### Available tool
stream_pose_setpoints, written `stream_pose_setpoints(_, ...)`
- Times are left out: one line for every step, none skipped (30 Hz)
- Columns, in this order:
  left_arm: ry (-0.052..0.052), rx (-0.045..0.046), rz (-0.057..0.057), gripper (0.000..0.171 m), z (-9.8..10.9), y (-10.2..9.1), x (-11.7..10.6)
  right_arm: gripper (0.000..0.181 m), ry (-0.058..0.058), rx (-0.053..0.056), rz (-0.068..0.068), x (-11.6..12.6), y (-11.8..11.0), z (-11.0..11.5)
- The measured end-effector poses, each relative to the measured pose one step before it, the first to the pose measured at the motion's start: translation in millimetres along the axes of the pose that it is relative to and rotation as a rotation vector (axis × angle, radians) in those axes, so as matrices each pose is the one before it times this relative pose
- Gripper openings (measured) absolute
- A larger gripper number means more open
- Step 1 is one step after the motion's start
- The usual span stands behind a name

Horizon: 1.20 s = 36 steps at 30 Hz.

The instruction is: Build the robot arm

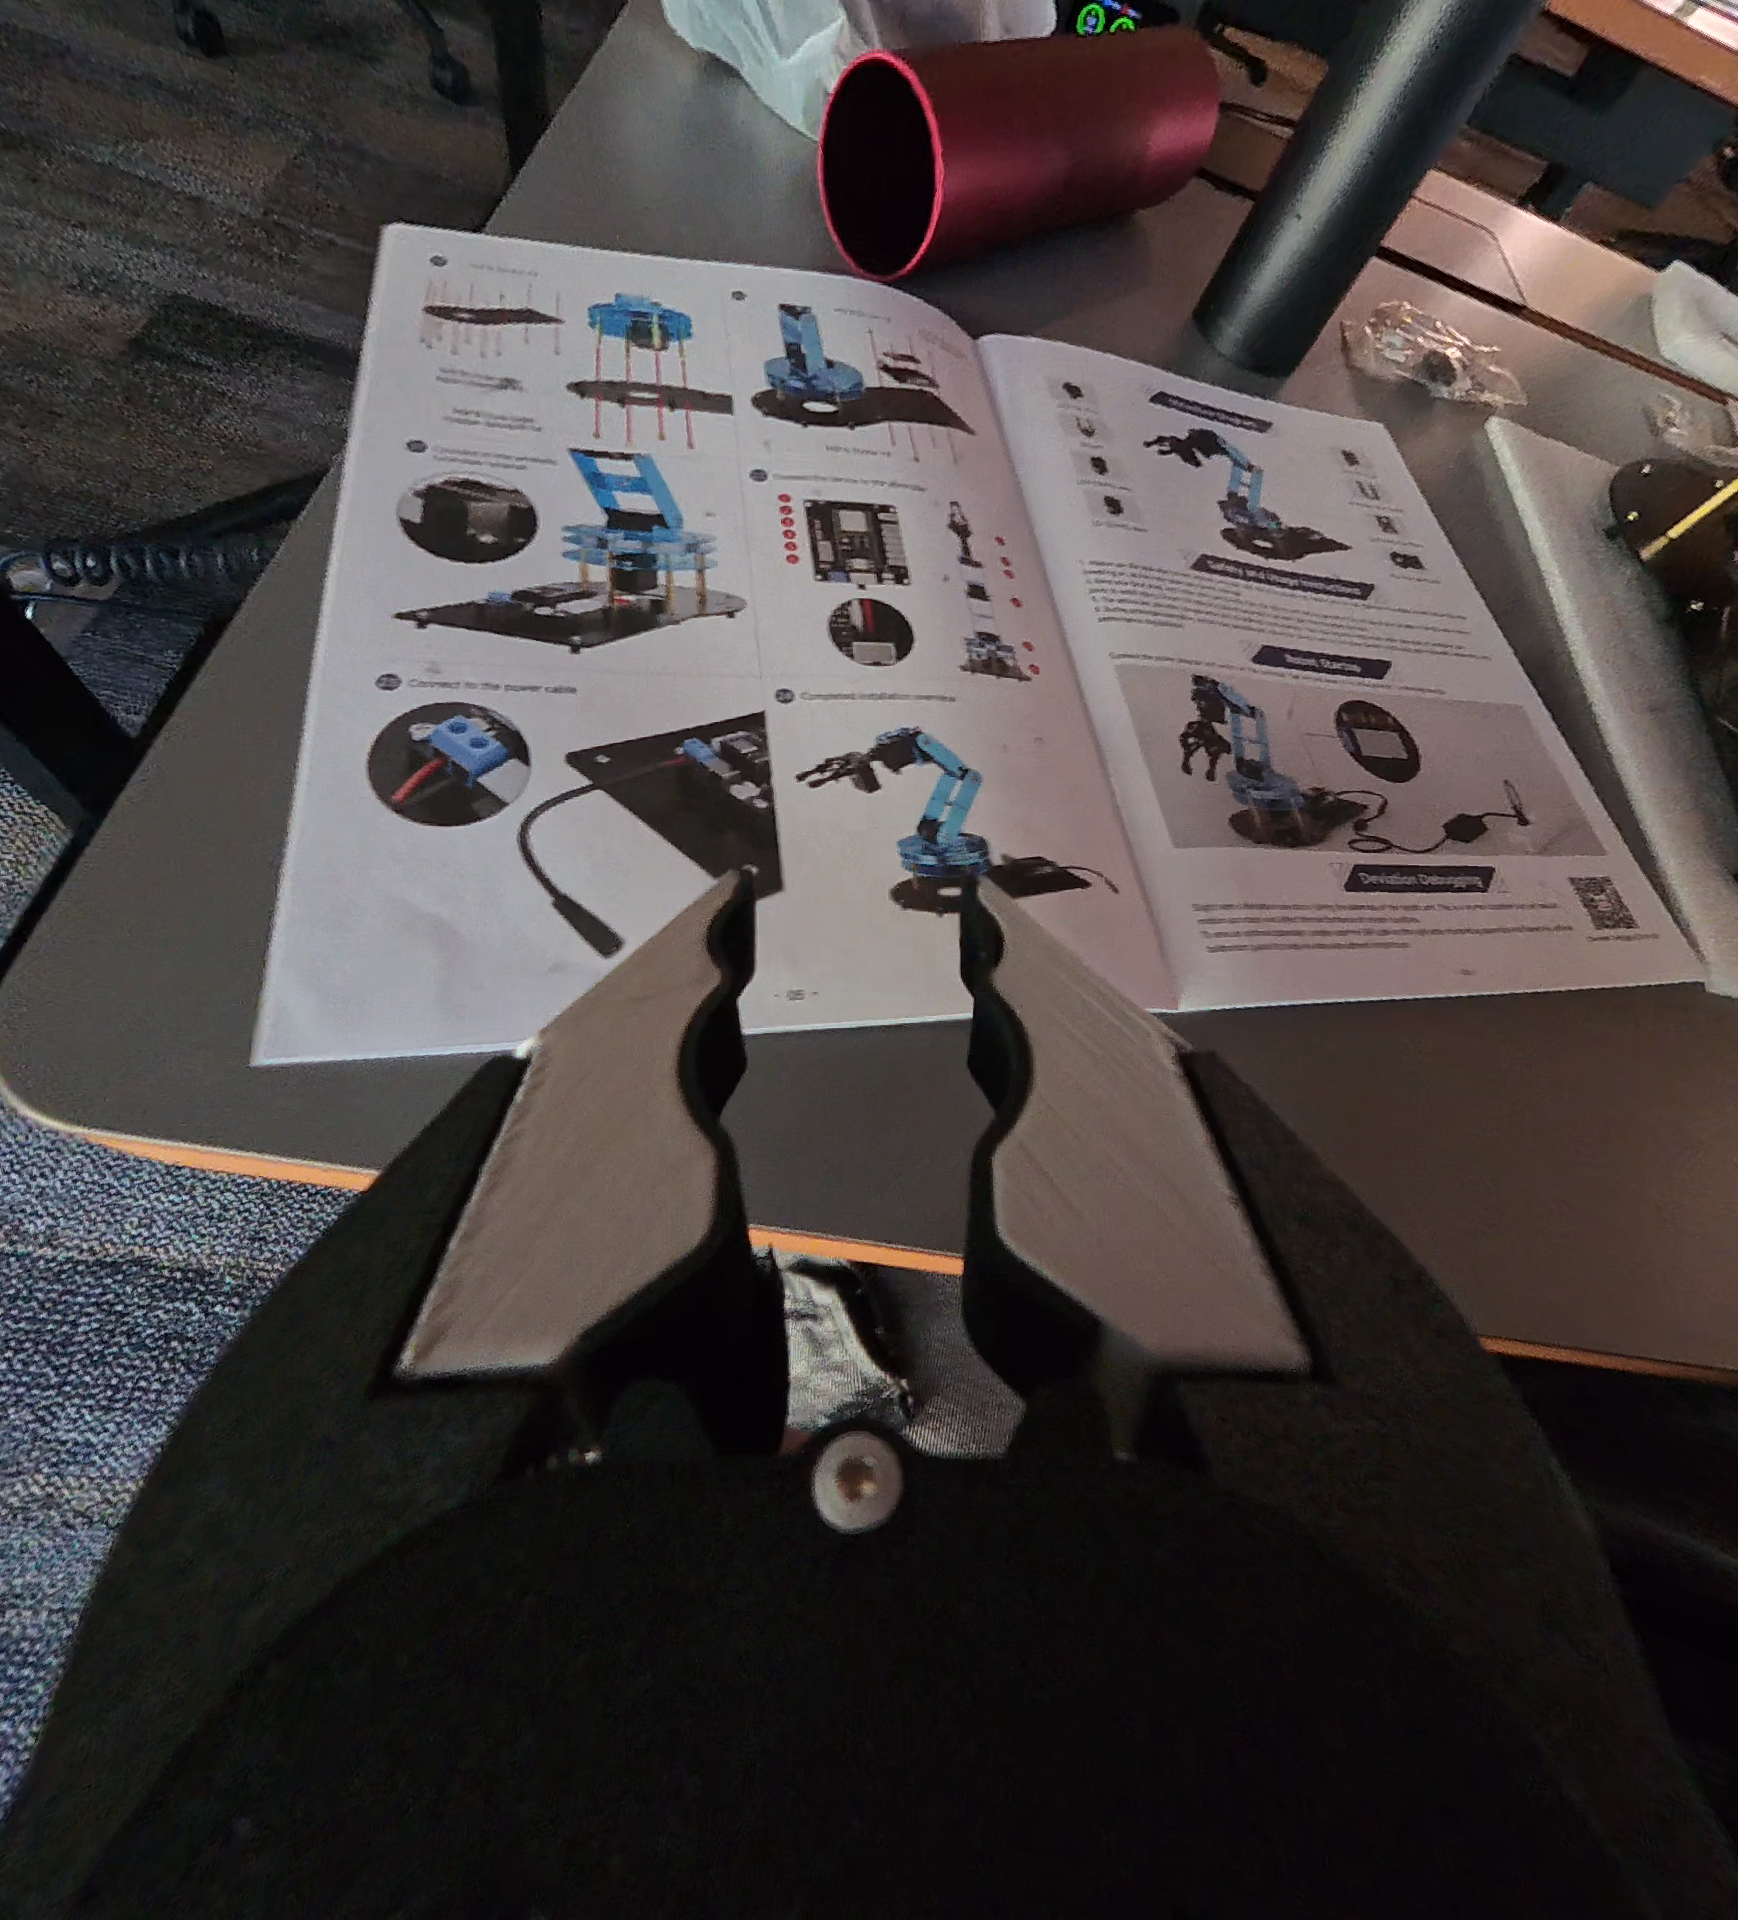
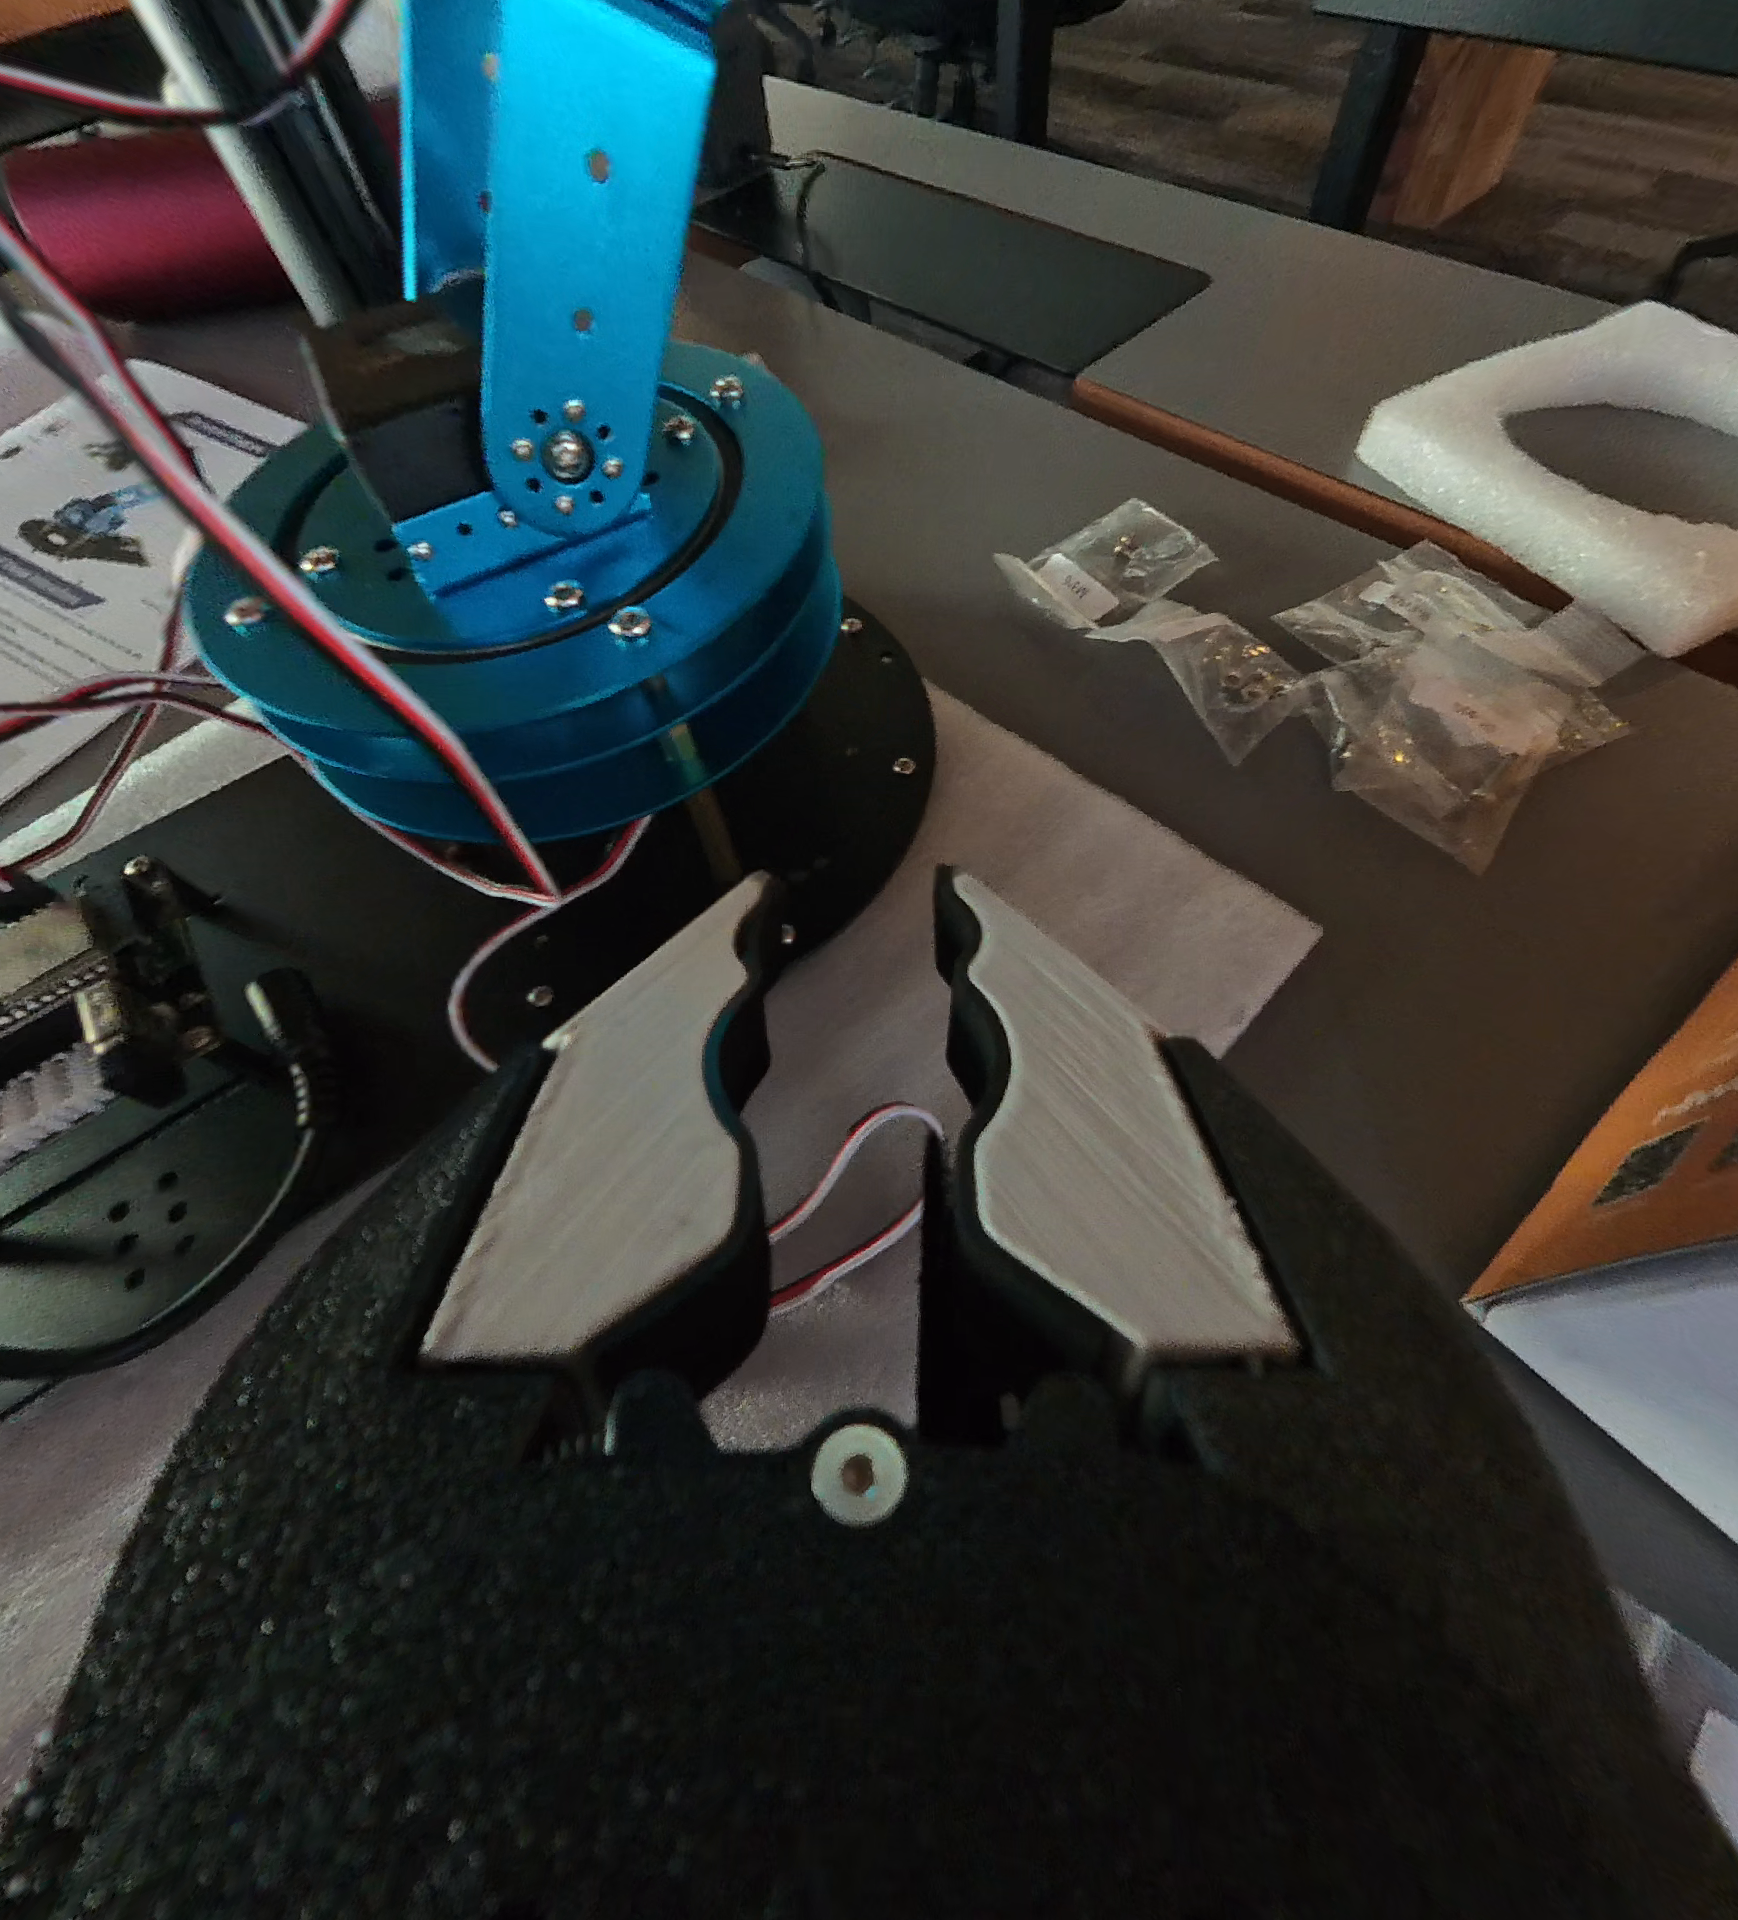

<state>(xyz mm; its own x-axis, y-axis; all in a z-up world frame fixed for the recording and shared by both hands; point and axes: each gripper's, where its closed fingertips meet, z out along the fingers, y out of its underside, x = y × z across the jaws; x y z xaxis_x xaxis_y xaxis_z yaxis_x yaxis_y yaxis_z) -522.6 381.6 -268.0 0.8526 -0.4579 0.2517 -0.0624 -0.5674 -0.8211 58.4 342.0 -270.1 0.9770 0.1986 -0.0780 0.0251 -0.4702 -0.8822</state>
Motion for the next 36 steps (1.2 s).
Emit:
stream_pose_setpoints(0.0052, 0.00198, 0.0102, 0.038, -0.56, -0.21, 4.78, 0.028, -0.0188, -0.0088, -0.0082, -4.84, -0.83, -0.55)
stream_pose_setpoints(0.0064, 0.00231, 0.0095, 0.039, -0.85, -0.52, 5.20, 0.028, -0.0232, -0.0125, -0.0105, -5.98, -0.81, -0.41)
stream_pose_setpoints(0.0073, 0.00407, 0.0089, 0.039, -0.77, -0.76, 5.41, 0.028, -0.0237, -0.0178, -0.0171, -6.65, 0.17, -0.24)
stream_pose_setpoints(0.0067, 0.00642, 0.0084, 0.039, -0.54, -0.83, 5.26, 0.028, -0.0214, -0.0298, -0.0251, -6.59, 1.78, -0.59)
stream_pose_setpoints(0.0065, 0.00044, 0.0080, 0.039, -0.06, 0.07, 5.32, 0.028, -0.0188, -0.0388, -0.0285, -6.57, 3.02, -1.44)
stream_pose_setpoints(0.0083, -0.00521, 0.0093, 0.039, 0.09, 0.79, 5.62, 0.028, -0.0312, -0.0501, -0.0291, -8.40, 5.04, -2.24)
stream_pose_setpoints(0.0087, -0.00138, 0.0098, 0.039, -0.12, 0.10, 5.85, 0.027, -0.0311, -0.0524, -0.0333, -8.37, 5.68, -3.43)
stream_pose_setpoints(0.0083, 0.00219, 0.0083, 0.038, -0.39, -0.60, 5.90, 0.026, -0.0167, -0.0393, -0.0349, -6.15, 4.79, -4.21)
stream_pose_setpoints(0.0099, 0.00244, 0.0065, 0.038, -0.51, -1.15, 6.32, 0.026, -0.0246, -0.0289, -0.0329, -6.86, 4.58, -3.13)
stream_pose_setpoints(0.0122, 0.00347, 0.0048, 0.038, -0.46, -1.70, 7.01, 0.026, -0.0366, -0.0299, -0.0297, -8.11, 5.41, -0.46)
stream_pose_setpoints(0.0140, 0.00435, 0.0042, 0.038, -0.28, -2.28, 7.58, 0.026, -0.0121, -0.0268, -0.0316, -3.91, 5.10, 2.36)
stream_pose_setpoints(0.0160, 0.00461, 0.0071, 0.037, 0.06, -2.79, 8.66, 0.026, 0.0197, -0.0159, -0.0343, 1.58, 3.24, 4.58)
stream_pose_setpoints(0.0166, 0.00448, 0.0124, 0.037, 0.24, -2.76, 9.60, 0.023, 0.0193, -0.0186, -0.0340, 2.09, 3.26, 5.58)
stream_pose_setpoints(0.0161, 0.00311, 0.0172, 0.036, 0.47, -2.00, 10.30, 0.011, 0.0116, -0.0219, -0.0367, 0.99, 3.25, 3.92)
stream_pose_setpoints(0.0135, 0.00062, 0.0195, 0.035, 0.52, -1.21, 10.48, 0.001, 0.0076, -0.0028, -0.0281, 0.48, 1.36, -0.10)
stream_pose_setpoints(0.0123, -0.00202, 0.0200, 0.035, 0.77, -0.49, 10.75, 0.001, -0.0093, 0.0116, -0.0047, -0.74, -0.20, -3.95)
stream_pose_setpoints(0.0149, -0.00287, 0.0194, 0.034, 1.06, -0.38, 11.51, 0.000, -0.0079, 0.0051, 0.0154, 1.24, 0.90, -7.85)
stream_pose_setpoints(0.0192, -0.00359, 0.0184, 0.034, 1.39, -0.03, 12.20, 0.000, 0.0094, 0.0071, 0.0238, 4.64, 0.91, -11.46)
stream_pose_setpoints(0.0215, -0.00688, 0.0170, 0.034, 1.99, 0.54, 12.33, 0.001, 0.0135, 0.0210, 0.0239, 5.28, -0.37, -13.44)
stream_pose_setpoints(0.0207, -0.01243, 0.0145, 0.033, 2.74, 1.37, 11.91, 0.002, 0.0031, 0.0286, 0.0283, 3.50, -0.73, -13.21)
stream_pose_setpoints(0.0181, -0.01643, 0.0129, 0.033, 3.41, 1.69, 11.05, 0.002, -0.0184, 0.0193, 0.0266, -0.20, 0.48, -11.72)
stream_pose_setpoints(0.0145, -0.01771, 0.0130, 0.033, 4.01, 1.65, 10.02, 0.000, -0.0273, 0.0005, 0.0187, -2.81, 3.46, -10.11)
stream_pose_setpoints(0.0122, -0.01827, 0.0142, 0.033, 4.50, 1.39, 9.49, 0.000, -0.0303, -0.0162, 0.0075, -4.45, 7.10, -8.01)
stream_pose_setpoints(0.0118, -0.01868, 0.0154, 0.033, 4.65, 1.07, 9.39, 0.000, -0.0116, -0.0154, 0.0015, -1.86, 8.04, -5.76)
stream_pose_setpoints(0.0121, -0.01782, 0.0166, 0.033, 4.62, 0.75, 9.63, 0.000, 0.0122, -0.0157, 0.0051, 2.66, 7.21, -3.27)
stream_pose_setpoints(0.0130, -0.01509, 0.0186, 0.033, 4.36, 0.44, 10.18, 0.000, 0.0251, -0.0156, 0.0096, 5.05, 4.86, -1.12)
stream_pose_setpoints(0.0133, -0.01153, 0.0211, 0.033, 3.83, 0.35, 10.62, 0.000, 0.0055, -0.0055, 0.0086, 1.46, 1.87, 1.03)
stream_pose_setpoints(0.0115, -0.00861, 0.0230, 0.033, 3.61, 0.31, 10.42, 0.000, -0.0060, -0.0027, -0.0050, -1.59, -0.31, 2.33)
stream_pose_setpoints(0.0090, -0.00779, 0.0233, 0.033, 3.13, 0.59, 10.07, 0.000, 0.0002, 0.0112, -0.0176, -1.71, -3.59, 3.58)
stream_pose_setpoints(0.0081, -0.00511, 0.0219, 0.033, 2.64, 0.66, 9.57, 0.000, 0.0017, 0.0194, -0.0225, -1.88, -5.56, 4.88)
stream_pose_setpoints(0.0102, -0.00078, 0.0203, 0.033, 2.03, 0.41, 9.15, 0.007, -0.0058, 0.0214, -0.0197, -3.13, -6.03, 6.63)
stream_pose_setpoints(0.0123, 0.00079, 0.0179, 0.033, 1.63, 0.71, 8.71, 0.021, -0.0048, 0.0072, -0.0144, -2.82, -3.42, 8.59)
stream_pose_setpoints(0.0126, 0.00070, 0.0150, 0.033, 1.53, 1.09, 7.66, 0.035, 0.0034, -0.0234, -0.0144, -1.26, 1.99, 9.57)
stream_pose_setpoints(0.0133, -0.00045, 0.0114, 0.033, 1.41, 1.62, 6.55, 0.044, 0.0080, -0.0365, -0.0199, -0.39, 4.39, 9.59)
stream_pose_setpoints(0.0160, -0.00254, 0.0065, 0.033, 1.50, 2.12, 5.68, 0.049, 0.0125, -0.0231, -0.0258, 0.04, 2.37, 9.48)
stream_pose_setpoints(0.0216, -0.00374, 0.0025, 0.033, 1.52, 2.52, 5.77, 0.049, 0.0113, -0.0096, -0.0246, -0.46, 0.01, 9.32)
